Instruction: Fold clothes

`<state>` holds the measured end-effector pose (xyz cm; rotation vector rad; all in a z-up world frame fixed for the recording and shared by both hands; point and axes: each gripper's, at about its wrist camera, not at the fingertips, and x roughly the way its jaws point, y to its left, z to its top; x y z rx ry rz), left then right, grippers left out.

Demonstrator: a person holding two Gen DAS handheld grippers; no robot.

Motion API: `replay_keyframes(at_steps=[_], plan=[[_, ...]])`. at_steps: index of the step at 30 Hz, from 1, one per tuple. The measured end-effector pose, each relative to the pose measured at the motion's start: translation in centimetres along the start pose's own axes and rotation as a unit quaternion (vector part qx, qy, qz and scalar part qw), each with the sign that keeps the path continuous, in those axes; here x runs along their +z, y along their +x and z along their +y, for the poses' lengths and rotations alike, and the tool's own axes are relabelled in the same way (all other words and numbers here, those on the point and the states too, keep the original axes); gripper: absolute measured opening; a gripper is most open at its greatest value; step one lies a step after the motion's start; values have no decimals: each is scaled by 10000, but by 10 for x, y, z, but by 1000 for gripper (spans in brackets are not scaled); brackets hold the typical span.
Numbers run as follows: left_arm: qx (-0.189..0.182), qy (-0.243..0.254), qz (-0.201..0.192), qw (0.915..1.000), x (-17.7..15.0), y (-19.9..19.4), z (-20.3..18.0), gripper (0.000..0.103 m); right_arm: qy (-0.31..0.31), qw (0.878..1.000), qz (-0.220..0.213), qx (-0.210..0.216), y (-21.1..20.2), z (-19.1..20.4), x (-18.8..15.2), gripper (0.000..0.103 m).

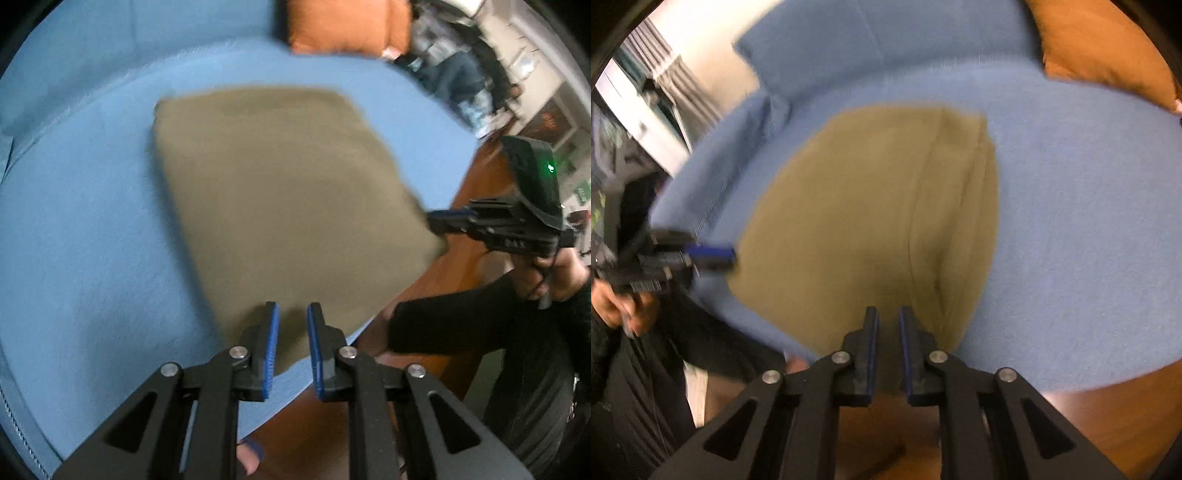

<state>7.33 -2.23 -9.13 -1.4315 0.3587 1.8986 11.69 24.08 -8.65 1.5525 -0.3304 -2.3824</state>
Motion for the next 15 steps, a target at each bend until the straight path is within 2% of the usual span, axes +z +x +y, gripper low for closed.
replay_keyframes(at_steps=[1,4,6,7,8,9,10,11,13,14,15], plan=[[-2,-61,26,10000,-1,1,2,15,-33,9997,228,-51,10,-1,-6,8],[-22,-242,83,9997,-2,2,9,16,-2,10000,70,17,-2,1,-6,9],[-117,-357,-27,9993,-4,-6,13,16,86,9999,-73,115,-7,-3,2,9],[-34,-450,34,9990,-6,-3,18,16,85,9995,-207,235,-13,-5,4,9],[48,-543,95,9985,-9,-1,24,16,84,9996,-189,204,-8,-1,4,9],[119,-642,160,9977,-11,1,29,20,56,10000,20,-3,0,-3,0,9],[144,-766,238,9967,-14,6,37,35,-5,9992,314,-250,13,-5,-7,21],[169,-890,315,9954,-16,11,45,41,17,9987,391,-330,17,-8,-11,29],[37,-1118,271,9934,-14,8,56,44,149,9995,197,-221,6,-16,-9,32],[-75,-1238,163,9921,-10,2,60,44,314,9994,-59,-146,-6,-22,-7,32],[-136,-1406,-23,9900,-8,-6,65,48,482,9983,-321,-71,-18,-28,-5,38]])
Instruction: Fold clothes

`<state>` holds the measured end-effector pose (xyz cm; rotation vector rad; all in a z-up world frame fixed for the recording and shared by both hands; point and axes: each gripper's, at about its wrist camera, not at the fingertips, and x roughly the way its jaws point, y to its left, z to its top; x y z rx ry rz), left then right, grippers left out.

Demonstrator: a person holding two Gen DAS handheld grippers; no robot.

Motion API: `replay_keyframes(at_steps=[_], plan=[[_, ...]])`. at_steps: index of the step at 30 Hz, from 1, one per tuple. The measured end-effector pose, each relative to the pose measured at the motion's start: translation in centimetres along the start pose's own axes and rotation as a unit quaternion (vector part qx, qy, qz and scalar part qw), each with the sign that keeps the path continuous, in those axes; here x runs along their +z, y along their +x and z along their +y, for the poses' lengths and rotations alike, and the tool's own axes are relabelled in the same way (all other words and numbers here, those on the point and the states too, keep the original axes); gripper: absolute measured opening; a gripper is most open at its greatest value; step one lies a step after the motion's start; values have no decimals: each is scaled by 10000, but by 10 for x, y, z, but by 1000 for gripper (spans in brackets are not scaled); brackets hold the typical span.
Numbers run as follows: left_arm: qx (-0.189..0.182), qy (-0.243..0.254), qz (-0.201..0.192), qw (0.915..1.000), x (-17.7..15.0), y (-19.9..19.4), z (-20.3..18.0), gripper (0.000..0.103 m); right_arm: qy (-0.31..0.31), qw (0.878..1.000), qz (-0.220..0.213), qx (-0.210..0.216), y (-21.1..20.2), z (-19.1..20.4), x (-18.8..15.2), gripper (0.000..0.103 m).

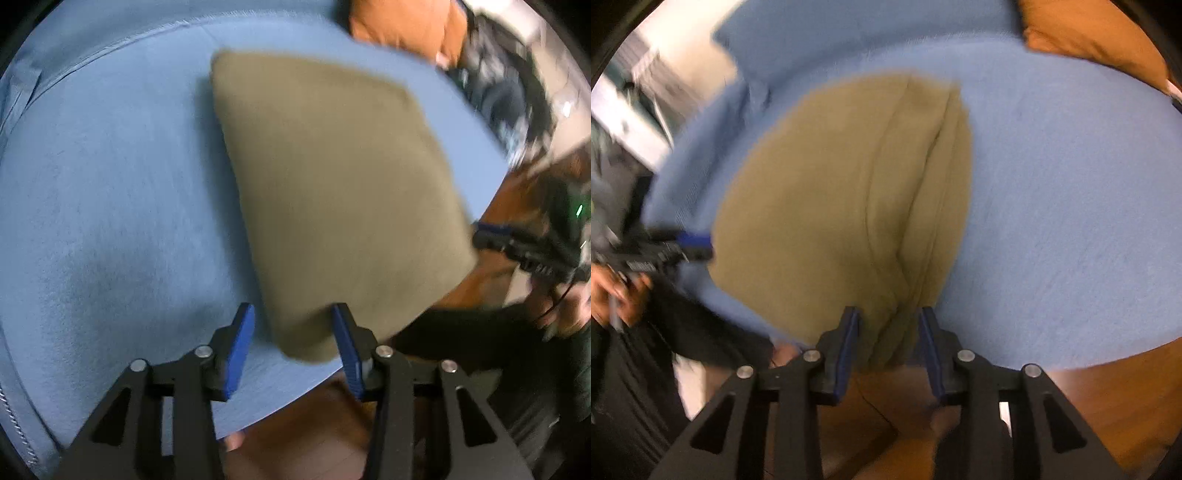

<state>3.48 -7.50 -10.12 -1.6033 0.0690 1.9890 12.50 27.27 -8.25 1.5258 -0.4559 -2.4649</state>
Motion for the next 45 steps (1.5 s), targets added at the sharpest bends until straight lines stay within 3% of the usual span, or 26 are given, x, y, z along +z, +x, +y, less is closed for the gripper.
replay_keyframes(at_steps=[2,3,4,5,7,12,18,22,25,30,43,44,45], plan=[[-111,-326,-387,9987,10,-18,9,59,447,9973,-587,63,-23,-16,7,64],[-148,-472,-541,9973,17,-24,13,66,710,9937,-867,4,-33,-27,10,87],[-197,-570,-510,9969,27,-19,17,71,958,9902,-1014,-38,-37,-39,11,100],[-245,-667,-479,9963,36,-14,21,72,1205,9859,-1154,-79,-42,-50,13,103],[-340,-862,-416,9948,56,-5,29,72,1684,9802,-1036,69,-36,-72,24,103],[-579,-1347,-259,9889,106,19,48,76,2188,9676,-985,780,10,-80,77,103],[-859,-1830,-141,9793,149,51,69,76,1781,9797,-409,821,50,-74,104,103],[-770,-1643,-168,9833,162,61,67,77,1505,9853,4,806,76,-69,119,103],[-670,-1603,22,9848,162,75,62,77,1317,9880,324,742,92,-64,123,103],[-485,-1379,97,9892,168,92,47,77,1246,9890,370,705,96,-63,125,103],[-437,-1024,191,9936,183,118,26,76,1097,9907,456,658,104,-61,127,103],[-425,-979,182,9941,183,119,24,75,1113,9900,446,748,104,-61,127,96],[-404,-896,165,9950,183,119,22,68,1171,9882,436,888,104,-61,126,67]])
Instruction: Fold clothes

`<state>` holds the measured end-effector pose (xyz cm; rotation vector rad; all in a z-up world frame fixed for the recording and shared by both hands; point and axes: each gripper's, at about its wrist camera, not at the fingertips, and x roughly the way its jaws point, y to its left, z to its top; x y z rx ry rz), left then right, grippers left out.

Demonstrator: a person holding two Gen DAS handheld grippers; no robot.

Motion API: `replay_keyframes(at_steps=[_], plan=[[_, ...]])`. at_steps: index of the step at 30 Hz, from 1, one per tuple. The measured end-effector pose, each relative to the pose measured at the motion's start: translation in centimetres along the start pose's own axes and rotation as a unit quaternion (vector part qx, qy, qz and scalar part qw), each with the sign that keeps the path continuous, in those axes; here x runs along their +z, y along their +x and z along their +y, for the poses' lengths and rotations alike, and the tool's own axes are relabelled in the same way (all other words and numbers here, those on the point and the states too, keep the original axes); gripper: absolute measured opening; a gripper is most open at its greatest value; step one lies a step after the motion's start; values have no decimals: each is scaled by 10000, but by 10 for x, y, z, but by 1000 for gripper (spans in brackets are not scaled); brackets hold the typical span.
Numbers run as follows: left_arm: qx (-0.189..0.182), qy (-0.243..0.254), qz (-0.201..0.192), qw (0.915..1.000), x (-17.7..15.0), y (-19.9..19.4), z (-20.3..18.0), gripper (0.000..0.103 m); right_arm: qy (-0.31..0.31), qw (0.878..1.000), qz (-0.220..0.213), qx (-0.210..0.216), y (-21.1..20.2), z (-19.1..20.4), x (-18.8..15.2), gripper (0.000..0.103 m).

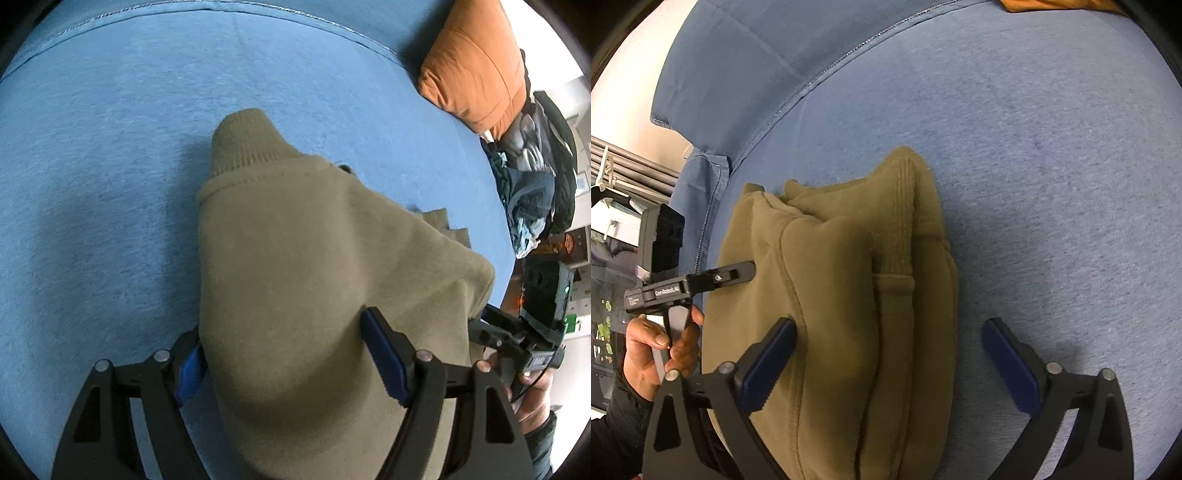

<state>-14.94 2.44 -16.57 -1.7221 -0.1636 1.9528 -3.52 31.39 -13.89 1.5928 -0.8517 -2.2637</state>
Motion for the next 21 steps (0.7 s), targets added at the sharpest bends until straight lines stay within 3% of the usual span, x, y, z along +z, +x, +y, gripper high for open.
replay_keyframes(at_steps=[1,2,7,9,13,17,21], plan=[[22,88,-15,10000,0,0,-3,59,146,9995,6,263,1,-2,-1,58],[46,170,-42,9998,0,-1,-6,58,242,9987,4,438,2,-3,-2,57],[189,468,-400,9979,-1,-15,-29,33,281,9981,-172,513,-5,-6,-4,40],[246,587,-543,9965,-1,-21,-38,29,272,9977,-349,522,-14,-5,-5,30],[332,870,-900,9916,2,-30,-64,27,120,9938,-932,599,-46,2,-14,27],[258,1394,-1533,9780,3,-45,-118,27,129,9856,-1590,563,-95,-11,-35,26],[-127,2078,-2130,9546,-6,-61,-189,26,63,9689,-2460,257,-166,-28,-61,26]])
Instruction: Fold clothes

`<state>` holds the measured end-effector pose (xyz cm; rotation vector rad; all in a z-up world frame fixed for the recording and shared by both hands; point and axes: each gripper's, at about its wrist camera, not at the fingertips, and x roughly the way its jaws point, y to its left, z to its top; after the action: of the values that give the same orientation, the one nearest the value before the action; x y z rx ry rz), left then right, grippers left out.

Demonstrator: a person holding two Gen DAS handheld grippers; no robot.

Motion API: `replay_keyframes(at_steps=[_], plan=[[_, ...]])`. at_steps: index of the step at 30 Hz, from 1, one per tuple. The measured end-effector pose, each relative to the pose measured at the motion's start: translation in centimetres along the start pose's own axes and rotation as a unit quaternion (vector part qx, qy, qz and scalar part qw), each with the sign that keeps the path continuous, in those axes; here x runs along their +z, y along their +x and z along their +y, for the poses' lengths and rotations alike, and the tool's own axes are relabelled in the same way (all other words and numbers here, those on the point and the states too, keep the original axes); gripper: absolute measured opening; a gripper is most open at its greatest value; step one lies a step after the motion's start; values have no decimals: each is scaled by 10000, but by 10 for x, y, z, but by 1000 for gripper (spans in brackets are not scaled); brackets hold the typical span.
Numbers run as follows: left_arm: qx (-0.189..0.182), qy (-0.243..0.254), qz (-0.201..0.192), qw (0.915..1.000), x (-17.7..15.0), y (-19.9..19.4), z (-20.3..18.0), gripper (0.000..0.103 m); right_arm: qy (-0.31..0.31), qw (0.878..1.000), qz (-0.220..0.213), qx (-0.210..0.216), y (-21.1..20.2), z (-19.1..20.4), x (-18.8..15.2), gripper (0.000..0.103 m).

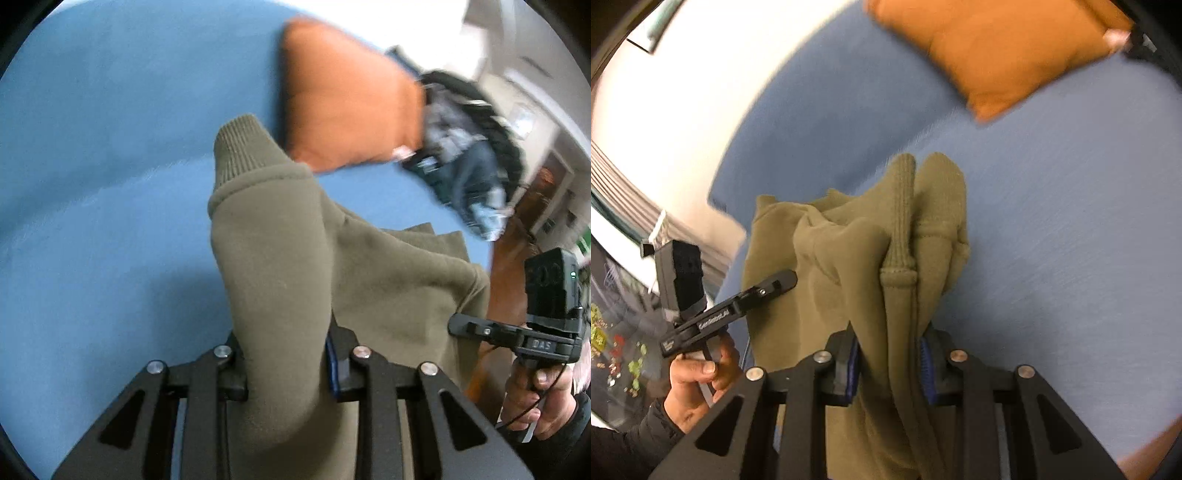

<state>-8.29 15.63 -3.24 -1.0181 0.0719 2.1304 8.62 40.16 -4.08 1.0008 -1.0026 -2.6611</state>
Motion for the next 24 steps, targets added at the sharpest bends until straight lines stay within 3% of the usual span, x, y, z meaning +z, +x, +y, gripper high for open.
replay_keyframes(at_steps=[3,6,8,9,10,12,14,15,17,19,22,24], plan=[[-599,355,-471,9965,32,1,-54,26,-182,9953,-904,-283,-69,-6,13,25],[-981,746,-885,9884,61,1,-106,27,-695,9776,-1762,-916,-121,-8,30,26],[-1069,725,-877,9877,80,24,-127,27,-577,9709,-1955,-1254,-130,-28,51,30],[-1101,666,-807,9884,93,45,-136,31,-391,9689,-2003,-1396,-130,-44,63,37],[-1086,553,-608,9907,105,75,-141,40,-80,9686,-1963,-1522,-123,-66,72,42],[-757,210,62,9969,107,119,-128,53,522,9597,-1672,-2198,-96,-112,82,73],[-322,-227,748,9964,102,158,-108,54,1278,9424,-1149,-2870,-87,-166,78,73],[-329,-409,719,9960,93,155,-98,54,1669,9352,-976,-2966,-86,-189,73,71],[-334,-537,552,9965,70,137,-82,54,2343,9410,-1038,-2212,-103,-215,56,68],[-350,-512,345,9975,45,112,-70,55,2048,9489,-975,-2194,-99,-204,52,68],[-553,-503,419,9963,17,99,-62,55,1602,9591,-880,-2163,-94,-186,46,68],[-447,-310,409,9977,12,91,-71,54,1303,9647,-815,-2140,-90,-175,42,68]])
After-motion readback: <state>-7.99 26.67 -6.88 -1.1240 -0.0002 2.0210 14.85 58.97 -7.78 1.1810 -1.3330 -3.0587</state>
